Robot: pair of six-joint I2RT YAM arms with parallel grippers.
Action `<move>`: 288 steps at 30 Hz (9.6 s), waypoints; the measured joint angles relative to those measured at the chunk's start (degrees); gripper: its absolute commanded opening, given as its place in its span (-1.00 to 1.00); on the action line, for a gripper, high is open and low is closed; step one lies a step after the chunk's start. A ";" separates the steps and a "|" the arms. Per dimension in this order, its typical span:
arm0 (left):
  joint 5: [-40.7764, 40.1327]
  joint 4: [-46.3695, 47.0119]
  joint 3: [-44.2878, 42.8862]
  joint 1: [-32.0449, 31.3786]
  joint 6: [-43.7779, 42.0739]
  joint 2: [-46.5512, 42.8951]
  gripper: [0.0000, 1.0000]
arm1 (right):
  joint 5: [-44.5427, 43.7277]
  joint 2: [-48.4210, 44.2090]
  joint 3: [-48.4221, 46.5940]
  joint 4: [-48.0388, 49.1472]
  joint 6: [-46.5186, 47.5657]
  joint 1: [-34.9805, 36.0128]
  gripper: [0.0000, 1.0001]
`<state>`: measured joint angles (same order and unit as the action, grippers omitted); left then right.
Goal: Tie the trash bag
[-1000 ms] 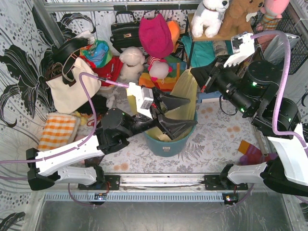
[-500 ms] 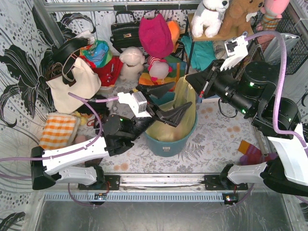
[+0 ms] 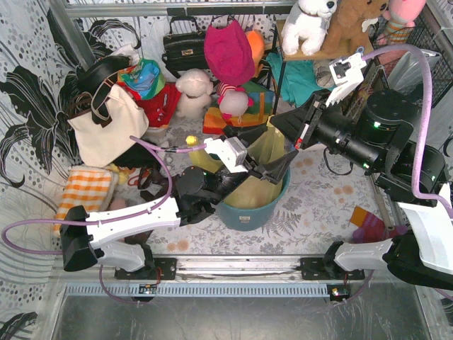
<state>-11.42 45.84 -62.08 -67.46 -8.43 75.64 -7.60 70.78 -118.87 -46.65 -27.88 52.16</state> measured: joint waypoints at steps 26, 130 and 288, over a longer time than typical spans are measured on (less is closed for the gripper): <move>-0.59 0.00 -1.86 0.00 1.09 1.09 -0.82 | 0.98 4.20 -10.27 -9.73 0.44 0.02 -0.69; 34.99 -11.10 -0.04 8.68 14.01 -6.12 -1.00 | 37.11 20.50 -16.04 8.70 10.86 -7.58 0.21; 4.76 -9.60 9.70 8.63 12.98 -17.29 -1.00 | -9.14 -11.87 50.64 40.02 -13.66 15.72 -1.00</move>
<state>-6.66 36.25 -52.38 -58.83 4.56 58.35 -16.73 58.92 -68.23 -6.63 -41.54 67.88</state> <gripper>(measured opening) 0.009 0.003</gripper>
